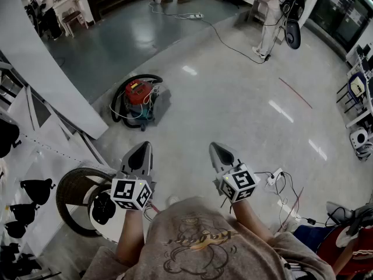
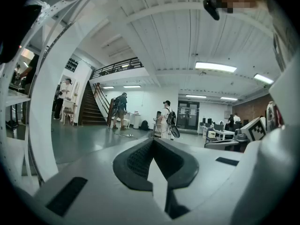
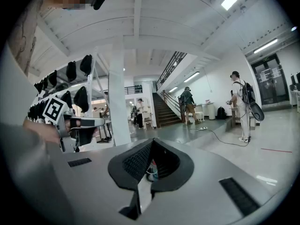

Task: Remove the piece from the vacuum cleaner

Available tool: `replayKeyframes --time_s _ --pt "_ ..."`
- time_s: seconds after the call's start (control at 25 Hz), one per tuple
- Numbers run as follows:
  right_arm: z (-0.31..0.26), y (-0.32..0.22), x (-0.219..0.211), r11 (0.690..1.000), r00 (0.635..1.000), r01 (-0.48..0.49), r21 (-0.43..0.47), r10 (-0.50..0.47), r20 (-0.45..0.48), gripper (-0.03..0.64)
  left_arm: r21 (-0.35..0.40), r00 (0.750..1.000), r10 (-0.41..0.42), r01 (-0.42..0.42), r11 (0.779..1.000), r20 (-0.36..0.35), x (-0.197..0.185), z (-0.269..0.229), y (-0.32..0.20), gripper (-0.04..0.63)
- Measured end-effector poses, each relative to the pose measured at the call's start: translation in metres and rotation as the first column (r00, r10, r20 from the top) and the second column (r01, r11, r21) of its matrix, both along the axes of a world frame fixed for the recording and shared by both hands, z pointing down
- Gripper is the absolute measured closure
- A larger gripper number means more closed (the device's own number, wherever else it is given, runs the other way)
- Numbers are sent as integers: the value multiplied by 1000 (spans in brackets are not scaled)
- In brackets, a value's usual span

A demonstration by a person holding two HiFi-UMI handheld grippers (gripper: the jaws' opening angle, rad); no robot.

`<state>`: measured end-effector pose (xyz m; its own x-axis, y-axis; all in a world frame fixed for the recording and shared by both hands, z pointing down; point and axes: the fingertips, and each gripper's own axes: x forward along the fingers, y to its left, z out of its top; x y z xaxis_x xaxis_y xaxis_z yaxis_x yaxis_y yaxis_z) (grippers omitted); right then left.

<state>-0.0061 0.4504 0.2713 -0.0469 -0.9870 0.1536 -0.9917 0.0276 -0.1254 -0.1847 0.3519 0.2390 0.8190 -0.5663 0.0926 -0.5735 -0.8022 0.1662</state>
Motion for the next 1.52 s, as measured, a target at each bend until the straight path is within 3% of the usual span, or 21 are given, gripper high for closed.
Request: replayKeyframes --time_s 0.48,0.88,1.16,1.52 --pt "5 -8 -21 1000 1000 -11 -13 11 -1 617 -8 1000 21 -21 1000 21 -16 6 -14 595" --pt "23 -30 -23 996 997 -80 -25 80 12 617 -29 994 98 -97 995 50 -14 27 -40 595" --pt "39 -93 2 998 998 -57 -37 58 23 617 -48 993 100 -98 994 61 9 44 -97 595" --pt "47 -211 79 999 1000 28 -41 -28 11 617 -68 997 14 -9 998 71 71 55 -204 595"
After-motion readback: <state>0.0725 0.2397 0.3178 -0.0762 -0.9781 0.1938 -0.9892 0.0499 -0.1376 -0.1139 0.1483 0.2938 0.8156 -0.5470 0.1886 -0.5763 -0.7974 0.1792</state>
